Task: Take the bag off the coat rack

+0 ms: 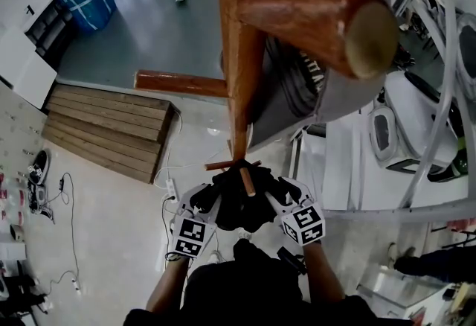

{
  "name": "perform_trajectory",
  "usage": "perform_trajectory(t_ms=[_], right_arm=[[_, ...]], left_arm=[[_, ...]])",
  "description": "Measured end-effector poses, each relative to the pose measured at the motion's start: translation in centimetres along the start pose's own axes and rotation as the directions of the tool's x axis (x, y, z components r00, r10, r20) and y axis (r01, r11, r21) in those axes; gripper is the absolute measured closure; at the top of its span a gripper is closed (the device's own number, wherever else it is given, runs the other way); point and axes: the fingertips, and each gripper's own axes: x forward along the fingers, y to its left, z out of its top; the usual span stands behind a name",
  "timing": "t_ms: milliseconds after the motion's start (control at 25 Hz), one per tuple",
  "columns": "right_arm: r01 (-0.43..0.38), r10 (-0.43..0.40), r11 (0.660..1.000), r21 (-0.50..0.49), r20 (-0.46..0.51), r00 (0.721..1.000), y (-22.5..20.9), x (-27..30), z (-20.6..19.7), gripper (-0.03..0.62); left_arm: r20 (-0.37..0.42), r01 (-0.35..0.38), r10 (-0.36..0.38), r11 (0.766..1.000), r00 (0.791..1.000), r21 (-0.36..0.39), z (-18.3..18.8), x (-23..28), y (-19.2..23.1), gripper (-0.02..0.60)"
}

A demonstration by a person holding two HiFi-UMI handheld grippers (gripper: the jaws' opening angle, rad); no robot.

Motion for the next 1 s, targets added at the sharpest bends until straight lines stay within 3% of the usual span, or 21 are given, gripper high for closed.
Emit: perform_trajectory(t_ms=[440, 1000], right_arm=[[0.03, -0.03, 1.0, -0.007, -0.013, 0.999, 0.3, -0.6, -0.1, 0.491], [0.055, -0.055, 0.998, 0.012, 0.022, 0.998, 1.6, -2.5, 0.2, 0.526]], left_arm=[[0.009, 0.029, -0.029, 0.999, 1.0, 0.017, 0.2, -0.4, -0.8, 0.5], [0.042, 0.055, -0.056, 0.998, 0.998, 0.022, 0.8, -2.0, -1.9, 0.508]])
